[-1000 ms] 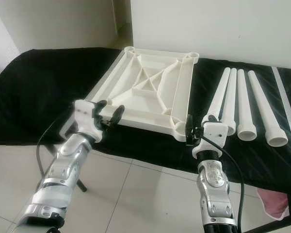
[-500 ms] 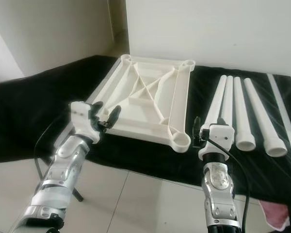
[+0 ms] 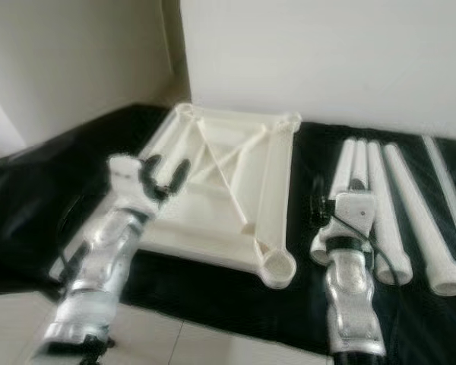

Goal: Building children table

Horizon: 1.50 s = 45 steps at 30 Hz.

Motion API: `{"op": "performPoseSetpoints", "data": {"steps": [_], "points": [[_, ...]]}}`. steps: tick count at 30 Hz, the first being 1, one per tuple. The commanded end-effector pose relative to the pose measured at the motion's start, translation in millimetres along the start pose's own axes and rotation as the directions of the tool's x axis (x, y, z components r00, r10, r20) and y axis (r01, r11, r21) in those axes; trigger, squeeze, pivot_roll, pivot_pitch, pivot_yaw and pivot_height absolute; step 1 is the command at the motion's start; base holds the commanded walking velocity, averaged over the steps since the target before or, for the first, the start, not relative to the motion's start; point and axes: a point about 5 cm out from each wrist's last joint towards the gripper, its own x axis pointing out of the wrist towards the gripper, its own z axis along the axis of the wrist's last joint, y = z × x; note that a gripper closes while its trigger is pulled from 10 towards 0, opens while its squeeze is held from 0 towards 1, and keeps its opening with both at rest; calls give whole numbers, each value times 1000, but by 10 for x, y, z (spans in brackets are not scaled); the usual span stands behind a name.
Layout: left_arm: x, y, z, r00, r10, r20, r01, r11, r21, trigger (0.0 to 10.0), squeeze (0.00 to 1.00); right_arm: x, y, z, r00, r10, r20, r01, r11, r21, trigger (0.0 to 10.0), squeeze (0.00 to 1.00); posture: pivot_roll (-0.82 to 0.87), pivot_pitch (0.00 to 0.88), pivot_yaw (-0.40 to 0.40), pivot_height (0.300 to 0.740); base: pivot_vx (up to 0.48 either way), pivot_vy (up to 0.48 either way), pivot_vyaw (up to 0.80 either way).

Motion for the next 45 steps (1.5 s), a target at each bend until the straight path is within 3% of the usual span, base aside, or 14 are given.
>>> {"op": "performPoseSetpoints", "data": {"steps": [1, 8, 13, 22, 26, 34, 45], "points": [[3, -25, -23, 1000, -7, -12, 7, 1000, 6, 10000, 0, -14, -64, -20, 1000, -21, -7, 21, 1000, -17, 10000, 0, -7, 0, 12, 740, 0, 0, 0], [11, -32, -34, 999, -41, -35, 42, 998, 39, 10000, 0, -21, -80, -30, 999, -31, -22, 30, 999, -20, 10000, 0, -17, 0, 4, 740, 0, 0, 0], [20, -67, -67, 994, -87, -66, 90, 995, 50, 10000, 0, -25, -133, -32, 998, -51, -36, 50, 998, -34, 10000, 0, -35, 0, -8, 740, 0, 0, -750], [66, -1, -87, 997, 36, -73, -36, 999, 1, 10000, 0, 2, -175, -13, 997, -68, -32, 67, 997, -41, 10000, 0, -51, 0, 3, 740, 0, 0, -793], [101, -60, -88, 997, 23, -75, -23, 1000, 3, 10000, 0, 13, -190, -13, 996, -78, -32, 77, 996, -43, 10000, 0, -49, 0, 6, 740, 0, 0, -784], [129, 17, -30, 997, 58, -57, -57, 998, 6, 10000, 0, 34, -167, -7, 996, -82, -28, 81, 996, -39, 10000, 0, -32, 0, 11, 740, 0, 0, -782], [123, -1, -45, 997, 51, -59, -52, 999, 0, 10000, 0, 44, -171, -14, 996, -83, -35, 81, 996, -40, 10000, 0, -31, 0, 13, 740, 0, 0, -750]]}}
